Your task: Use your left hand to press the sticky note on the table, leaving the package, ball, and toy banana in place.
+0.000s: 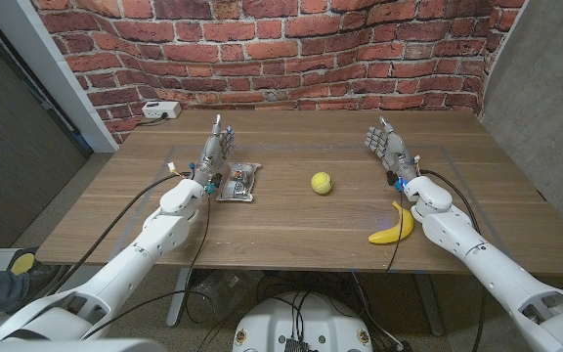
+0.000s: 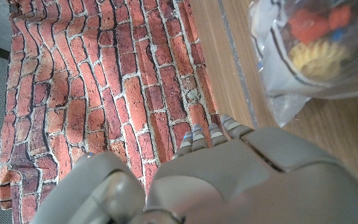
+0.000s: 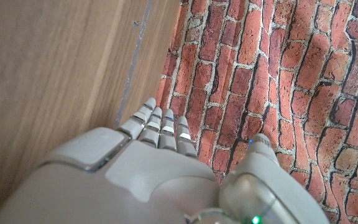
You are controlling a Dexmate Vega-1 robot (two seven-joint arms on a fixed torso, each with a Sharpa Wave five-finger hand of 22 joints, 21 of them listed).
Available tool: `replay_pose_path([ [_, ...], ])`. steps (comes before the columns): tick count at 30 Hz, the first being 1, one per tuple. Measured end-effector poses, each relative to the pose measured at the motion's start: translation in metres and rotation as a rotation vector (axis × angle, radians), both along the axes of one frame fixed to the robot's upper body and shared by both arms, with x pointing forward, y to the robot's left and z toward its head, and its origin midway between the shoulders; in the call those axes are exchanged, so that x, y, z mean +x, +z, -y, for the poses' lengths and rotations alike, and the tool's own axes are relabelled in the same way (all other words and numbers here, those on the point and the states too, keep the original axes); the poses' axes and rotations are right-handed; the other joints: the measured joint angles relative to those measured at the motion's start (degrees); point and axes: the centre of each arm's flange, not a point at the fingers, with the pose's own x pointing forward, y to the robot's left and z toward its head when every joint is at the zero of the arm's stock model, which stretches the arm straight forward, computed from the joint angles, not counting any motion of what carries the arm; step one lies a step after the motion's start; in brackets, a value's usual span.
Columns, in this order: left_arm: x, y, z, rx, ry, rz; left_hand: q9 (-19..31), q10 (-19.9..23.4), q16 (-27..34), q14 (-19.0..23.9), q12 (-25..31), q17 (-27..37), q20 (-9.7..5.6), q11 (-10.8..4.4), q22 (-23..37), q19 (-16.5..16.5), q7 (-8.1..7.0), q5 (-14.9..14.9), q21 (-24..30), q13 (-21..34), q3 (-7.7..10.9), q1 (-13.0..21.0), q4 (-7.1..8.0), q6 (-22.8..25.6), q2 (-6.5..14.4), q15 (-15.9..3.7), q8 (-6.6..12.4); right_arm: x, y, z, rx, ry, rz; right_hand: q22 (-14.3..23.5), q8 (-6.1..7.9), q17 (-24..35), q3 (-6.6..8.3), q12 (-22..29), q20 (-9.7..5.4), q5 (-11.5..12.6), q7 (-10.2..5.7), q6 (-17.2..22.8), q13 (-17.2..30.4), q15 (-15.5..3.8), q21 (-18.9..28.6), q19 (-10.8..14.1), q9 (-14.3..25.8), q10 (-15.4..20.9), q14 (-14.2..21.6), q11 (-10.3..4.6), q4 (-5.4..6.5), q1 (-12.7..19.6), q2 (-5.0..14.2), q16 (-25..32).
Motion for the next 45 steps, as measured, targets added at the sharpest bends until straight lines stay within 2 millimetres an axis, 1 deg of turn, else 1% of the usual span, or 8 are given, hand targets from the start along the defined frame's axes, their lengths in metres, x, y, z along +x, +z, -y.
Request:
replay_pose_path([
  [7, -0.006, -0.003, 0.003, 0.004, -0.011, 0.011, 0.0, 0.3, 0.4, 0.0, 0.2, 0.0, 0.22, 0.27, 0.0, -0.2, 0.21, 0.0, 0.0, 0.0, 0.00, 0.1, 0.00, 0.2, 0.1, 0.00, 0.00, -0.005, -0.007, -0.003, 0.006, 0.011, -0.009, 0.0, 0.00, 0.0, 0.00, 0.0, 0.31, 0.0, -0.30, 0.3, 0.0, 0.12, 0.0, 0.5, 0.0, 0.6, 0.5, 0.00, 0.00, 0.0, 0.00, 0.0],
  [15, -0.017, -0.005, 0.002, 0.019, -0.006, 0.019, 0.0, 1.1, 0.4, 0.7, 0.7, 0.0, 0.35, 0.65, 0.0, -0.3, -0.43, 0.5, 0.4, 0.0, 0.00, 0.7, 0.00, 1.5, 0.7, 0.02, 0.43, -0.012, -0.010, -0.006, 0.014, 0.015, 0.010, 0.0, 0.00, 0.3, 0.00, 0.4, 0.31, 0.0, -0.61, 0.6, 0.0, -0.04, 0.0, 0.5, 0.0, 1.6, 0.6, -0.14, 0.00, 0.0, 0.00, 0.0],
  [17, -0.022, -0.006, 0.001, 0.028, -0.004, 0.020, 0.0, 1.6, 0.4, 1.2, 0.7, 0.0, 0.64, 0.66, 0.0, 0.0, -0.26, 0.5, 0.4, 0.0, 0.00, 0.7, 0.00, 1.9, 0.7, -0.10, 0.68, -0.014, -0.011, -0.008, 0.014, 0.018, 0.014, 0.0, 0.00, 0.3, 0.00, 0.4, 0.31, 0.0, -0.89, 0.9, 0.0, -0.16, 0.0, 0.5, 0.0, 1.6, 0.8, -0.21, 0.00, 0.0, 0.00, 0.0],
  [19, -0.025, -0.008, 0.000, 0.035, 0.003, 0.018, 0.0, 1.6, 0.4, 1.2, 0.7, 0.0, 0.64, 0.73, 0.0, 0.0, -0.43, 0.5, 0.4, 0.0, 0.00, 0.7, 0.00, 2.1, 0.7, -0.10, 0.83, -0.015, -0.011, -0.009, 0.015, 0.019, 0.017, 0.0, 0.00, 0.3, 0.00, 0.4, 0.32, 0.0, -0.92, 0.9, 0.0, -0.16, 0.0, 0.5, 0.0, 1.6, 0.8, -0.21, 0.00, 0.0, 0.00, 0.0],
  [22, -0.028, -0.010, -0.002, 0.040, 0.008, 0.015, 0.0, 2.0, 0.4, 1.4, 0.7, 0.0, 0.66, 0.49, 0.0, 0.1, -0.12, 0.5, 0.4, 0.0, 0.00, 0.7, 0.00, 2.6, 0.7, 0.13, 0.82, -0.017, -0.012, -0.010, 0.016, 0.021, 0.019, 0.0, 0.00, 0.3, 0.00, 0.4, 0.32, 0.0, -0.92, 0.9, 0.0, -0.16, 0.0, 0.5, 0.0, 1.6, 0.8, -0.21, 0.00, 0.0, 0.00, 0.0],
  [30, -0.039, -0.017, -0.006, 0.053, 0.009, 0.012, 0.0, 2.4, 0.9, 2.0, 1.1, 0.0, 0.97, 0.87, 0.0, 0.4, -0.32, 0.5, 0.6, 0.0, 0.00, 0.8, -0.01, 3.0, 0.8, -0.11, 1.03, -0.023, -0.014, -0.014, 0.018, 0.024, 0.025, 0.0, 0.00, 0.3, -0.01, 0.4, 0.34, 0.0, -0.92, 0.9, 0.0, -0.16, 0.0, 0.5, 0.0, 1.6, 0.8, -0.21, 0.00, 0.0, 0.00, 0.0],
  [34, -0.042, -0.020, -0.010, 0.055, 0.009, 0.011, 0.0, 2.7, 0.9, 2.6, 1.1, 0.0, 1.44, 0.85, 0.0, 0.9, -0.12, 0.5, 0.9, 0.0, 0.00, 0.8, -0.01, 3.2, 0.8, -0.12, 1.03, -0.026, -0.015, -0.014, 0.017, 0.022, 0.029, 0.0, 0.00, 0.2, -0.01, 0.4, 0.52, 0.0, -0.92, 0.9, 0.0, -0.16, 0.0, 0.7, 0.0, 1.6, 0.8, -0.21, 0.00, 0.0, 0.00, 0.0],
  [45, -0.048, -0.026, -0.022, 0.063, -0.040, 0.038, 0.0, 3.5, 0.9, 3.2, 1.2, 0.0, 1.34, 0.78, 0.0, 2.0, 0.19, 0.5, 1.3, 0.0, -0.25, 1.3, -0.26, 4.1, 1.3, -0.08, 1.13, -0.035, -0.016, -0.016, 0.011, 0.022, 0.045, 0.0, 0.00, 0.2, -0.01, 0.4, 0.39, 0.0, -0.93, 0.9, 0.4, -0.17, 0.0, 0.8, 0.0, 1.8, 0.8, -0.34, 0.00, 0.0, 0.00, 0.0],
])
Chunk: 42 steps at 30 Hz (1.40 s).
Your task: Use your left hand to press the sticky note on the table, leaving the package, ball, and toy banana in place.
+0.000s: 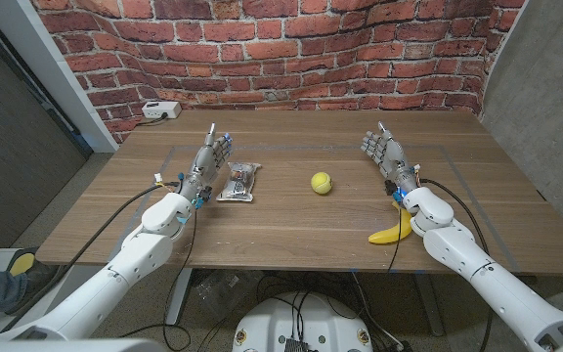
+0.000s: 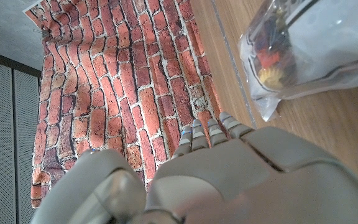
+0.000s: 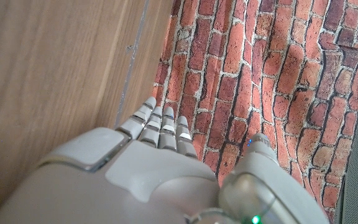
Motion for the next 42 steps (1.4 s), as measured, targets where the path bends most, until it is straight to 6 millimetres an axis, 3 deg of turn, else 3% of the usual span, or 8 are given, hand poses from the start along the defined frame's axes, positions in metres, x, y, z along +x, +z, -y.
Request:
replay_pose_path([
  [11, -0.013, -0.010, -0.006, 0.013, 0.018, 0.016, 0.0, 1.5, 0.4, 1.1, 0.4, 0.0, 0.21, 0.08, -0.1, 0.8, -0.10, 0.0, 0.0, 0.0, -0.40, 0.0, 0.09, 1.5, 0.0, -0.33, 0.33, -0.007, -0.002, -0.001, -0.007, 0.002, 0.013, 0.0, 0.00, 0.0, 0.00, 0.0, -0.18, 0.0, -0.31, 0.3, 0.0, 0.27, 0.0, 0.2, 0.0, 0.4, 0.3, 0.21, 0.00, -0.2, 0.19, 0.0],
  [26, -0.032, -0.028, -0.017, 0.011, 0.078, 0.077, 0.0, 2.8, 0.4, 2.4, 0.8, 0.0, 0.41, -0.53, -0.1, 1.0, -0.21, 0.0, 0.0, 0.0, -1.03, 0.0, -0.08, 2.9, 0.0, -0.43, 0.55, -0.015, 0.000, -0.005, -0.010, 0.016, 0.036, 0.0, 0.40, 0.3, -0.96, 0.0, 0.04, 0.0, -0.25, 1.9, 0.0, 0.26, -0.2, 0.0, 0.0, 0.6, 0.3, 0.03, 1.28, -2.3, 0.90, 0.0],
  [42, -0.056, -0.038, -0.027, 0.031, 0.146, 0.096, 0.0, 3.0, 0.4, 2.4, 0.8, 0.0, 0.41, -0.23, -0.1, 1.0, -0.31, 0.4, 0.0, 0.0, -1.26, 0.2, -0.32, 3.4, -0.2, -0.44, 0.76, -0.013, -0.001, -0.013, -0.006, 0.031, 0.041, 0.0, 0.39, 0.3, -1.44, 0.0, 0.18, 0.0, -0.43, 1.8, 0.0, 0.26, -0.7, -0.2, 0.0, 0.9, 0.3, 0.33, 1.75, -3.4, 0.32, 0.0],
])
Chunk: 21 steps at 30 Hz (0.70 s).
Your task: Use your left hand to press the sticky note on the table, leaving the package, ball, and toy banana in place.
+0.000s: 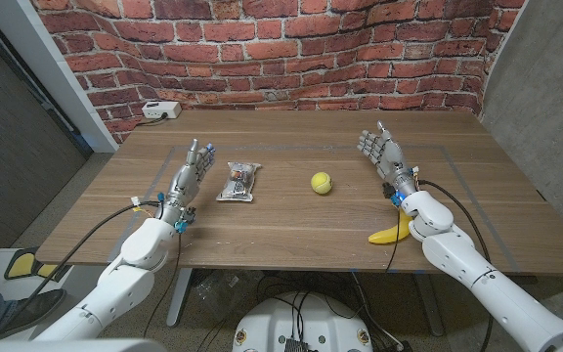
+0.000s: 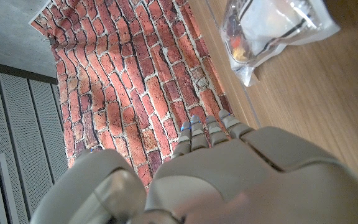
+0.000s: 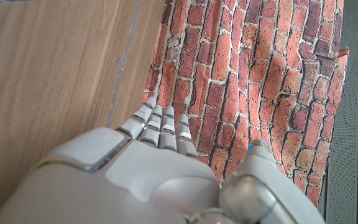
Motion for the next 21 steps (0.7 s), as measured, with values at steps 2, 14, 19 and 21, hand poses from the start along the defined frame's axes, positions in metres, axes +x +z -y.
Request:
replay_pose_path([
  [2, -0.003, 0.000, 0.000, 0.006, 0.010, 0.001, 0.0, 0.0, 0.0, 0.0, 0.0, 0.0, 0.00, 0.00, 0.0, 0.0, 0.00, 0.0, 0.0, 0.0, 0.00, 0.0, 0.00, 0.0, 0.0, 0.00, 0.00, 0.000, 0.000, -0.001, 0.000, 0.001, 0.001, 0.0, 0.00, 0.0, 0.00, 0.0, 0.08, 0.0, 0.00, 0.0, 0.0, 0.17, 0.0, -0.1, 0.0, 0.0, -0.2, 0.00, 0.00, 0.0, 0.00, 0.0],
  [14, -0.016, -0.009, -0.006, 0.024, 0.119, -0.012, 0.0, 0.5, 0.0, 0.5, 0.0, 0.0, 0.00, -0.08, 0.0, 0.0, -0.11, 0.0, 0.0, 0.0, -0.24, 0.0, 0.25, 1.1, 0.0, -0.07, 0.00, -0.001, 0.002, -0.001, 0.003, -0.015, 0.001, 0.0, 0.00, 0.0, -0.24, 0.0, 0.07, 0.0, 0.00, 0.0, 0.0, 0.23, -0.4, -0.1, 0.0, 0.3, -0.2, -0.31, 0.23, -0.3, -0.30, -0.3],
  [19, -0.023, -0.014, -0.007, 0.037, 0.165, -0.014, 0.0, 0.5, 0.0, 0.5, 0.0, 0.0, 0.32, -0.09, 0.0, 0.3, 0.20, 0.0, 0.0, 0.0, -0.48, 0.0, 0.01, 1.4, 0.0, -0.08, 0.00, -0.004, 0.003, 0.002, 0.000, -0.030, 0.000, 0.0, 0.00, 0.0, -0.23, 0.0, 0.06, 0.0, 0.00, 0.0, 0.0, 0.23, -0.4, -0.1, 0.0, 0.3, -0.2, -0.30, 0.23, -0.6, 0.00, -0.3],
  [21, -0.026, -0.015, -0.008, 0.042, 0.177, -0.012, 0.0, 0.5, 0.0, 0.8, 0.0, 0.0, 0.32, -0.09, 0.0, 0.3, 0.20, 0.0, 0.0, 0.0, -0.48, 0.2, 0.01, 1.4, 0.2, -0.31, 0.00, -0.004, 0.003, 0.003, -0.002, -0.033, -0.001, 0.0, 0.00, 0.0, -0.23, 0.0, 0.06, 0.0, 0.01, 0.0, 0.0, 0.23, -0.4, -0.1, 0.0, 0.3, -0.2, -0.30, 0.23, -0.8, -0.23, -0.3],
])
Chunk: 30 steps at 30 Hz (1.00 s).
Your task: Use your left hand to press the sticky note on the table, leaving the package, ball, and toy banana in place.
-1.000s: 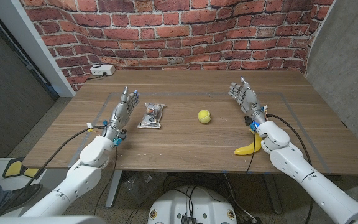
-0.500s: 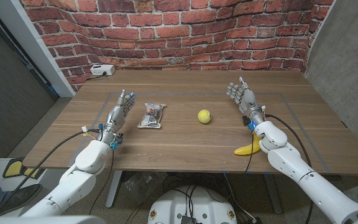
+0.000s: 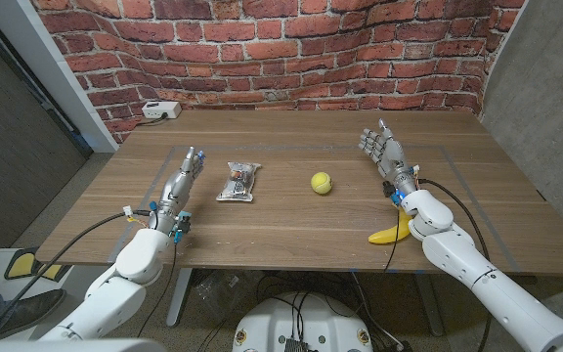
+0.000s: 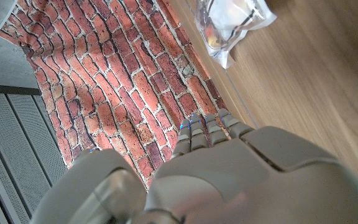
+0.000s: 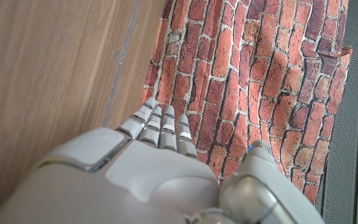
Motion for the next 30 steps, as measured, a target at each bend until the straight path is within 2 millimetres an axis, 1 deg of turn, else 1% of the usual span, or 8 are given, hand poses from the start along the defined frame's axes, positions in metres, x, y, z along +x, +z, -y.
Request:
replay_pose_path([
  [4, -0.006, -0.004, -0.001, 0.001, 0.000, -0.004, 0.0, 0.2, 0.0, 0.3, 0.0, 0.0, -0.24, 0.19, 0.0, 0.2, 0.00, 0.0, 0.0, 0.0, 0.00, 0.0, 0.00, 0.0, 0.0, 0.11, 0.00, 0.001, -0.001, 0.001, -0.002, -0.012, -0.008, 0.0, 0.00, 0.0, -0.24, 0.0, 0.00, 0.0, 0.00, 0.0, 0.0, 0.00, 0.0, 0.0, 0.0, 0.0, 0.0, 0.00, 0.24, 0.0, 0.00, 0.0],
  [5, -0.008, -0.005, -0.002, 0.001, 0.001, -0.007, 0.0, 0.4, 0.0, 0.3, 0.0, 0.0, -0.42, -0.03, 0.0, 0.4, 0.00, 0.0, 0.0, 0.0, 0.00, 0.4, 0.00, 0.0, 0.4, 0.10, 0.00, 0.001, -0.001, 0.001, -0.002, -0.016, -0.009, 0.0, -0.03, 0.0, -0.24, 0.0, 0.00, 0.0, 0.00, 0.0, 0.0, 0.00, 0.0, 0.0, 0.0, 0.0, 0.0, 0.00, 0.24, 0.0, 0.00, 0.0],
  [8, -0.012, -0.008, -0.005, 0.010, 0.033, -0.001, 0.0, 0.4, 0.0, 0.3, 0.0, 0.0, -0.11, -0.03, 0.0, 0.7, 0.00, 0.1, 0.0, 0.0, 0.00, 0.5, 0.00, 0.0, 0.5, 0.10, 0.00, -0.003, 0.000, 0.000, -0.008, -0.015, -0.004, 0.0, -0.24, 0.0, -0.24, 0.0, 0.00, 0.2, 0.00, 0.0, 0.0, 0.00, -0.3, 0.0, 0.0, 0.0, 0.0, 0.00, 0.24, 0.0, 0.00, 0.0],
  [17, -0.026, -0.015, -0.006, 0.017, 0.043, -0.001, 0.0, 0.4, 0.0, 0.6, 0.0, 0.0, -0.11, -0.02, 0.0, 0.7, 0.00, 0.4, 0.0, 0.0, 0.01, 0.5, 0.00, 0.0, 0.5, 0.41, 0.00, -0.003, -0.001, -0.001, -0.008, -0.028, -0.009, 0.0, -0.23, 0.0, -0.24, 0.0, 0.20, 0.3, 0.00, 0.0, 0.0, -0.01, -0.3, -0.2, 0.0, 0.0, 0.0, 0.00, 0.24, 0.0, 0.00, 0.0],
  [19, -0.028, -0.016, -0.006, 0.016, 0.042, -0.002, 0.0, 0.4, 0.0, 0.6, 0.0, 0.0, -0.35, -0.02, 0.0, 0.9, -0.28, 0.4, 0.0, 0.0, -0.15, 0.5, -0.16, 0.3, 0.5, 0.41, 0.00, -0.003, -0.001, 0.000, -0.008, -0.031, -0.010, 0.0, -0.23, 0.0, -0.24, 0.0, 0.20, 0.3, 0.00, 0.0, 0.0, -0.01, -0.3, -0.2, 0.0, 0.0, 0.0, 0.00, 0.24, 0.0, 0.00, 0.0],
  [23, -0.036, -0.021, -0.005, 0.030, 0.078, 0.002, 0.0, 0.9, 0.0, 0.8, 0.0, 0.0, -0.21, 0.09, 0.0, 1.2, -0.10, 0.4, 0.0, 0.0, -0.15, 0.5, -0.16, 0.5, 0.5, 0.19, 0.00, -0.004, -0.002, -0.002, -0.007, -0.034, -0.012, 0.0, -0.23, 0.0, -0.24, 0.0, 0.20, 0.3, 0.00, 0.0, 0.0, -0.01, -0.3, -0.2, 0.0, 0.0, 0.0, 0.00, 0.24, 0.0, 0.00, 0.0],
  [27, -0.044, -0.026, -0.006, 0.040, 0.120, 0.000, 0.0, 0.9, 0.0, 1.1, 0.0, 0.0, -0.11, 0.10, 0.0, 1.3, 0.11, 0.4, 0.0, 0.0, -0.15, 0.5, -0.16, 0.7, 0.5, 0.50, 0.00, -0.003, -0.002, -0.004, -0.008, -0.036, -0.016, 0.0, -0.23, 0.0, -0.24, 0.0, 0.20, 0.3, 0.00, 0.0, 0.0, -0.02, -0.3, -0.2, 0.0, 0.0, 0.0, 0.00, 0.23, 0.0, 0.00, 0.0],
  [30, -0.046, -0.029, -0.006, 0.048, 0.146, -0.003, 0.0, 0.9, 0.0, 1.5, 0.0, 0.0, -0.13, 0.09, 0.0, 1.7, -0.16, 0.4, 0.0, 0.0, -0.31, 0.5, -0.31, 1.0, 0.5, 0.53, 0.00, -0.003, -0.003, -0.005, -0.008, -0.035, -0.017, 0.0, -0.23, -0.1, -0.24, 0.0, 0.20, 0.3, 0.00, 0.0, 0.0, -0.04, -0.3, -0.2, 0.0, 0.0, 0.0, 0.00, 0.23, 0.0, 0.00, 0.0],
])
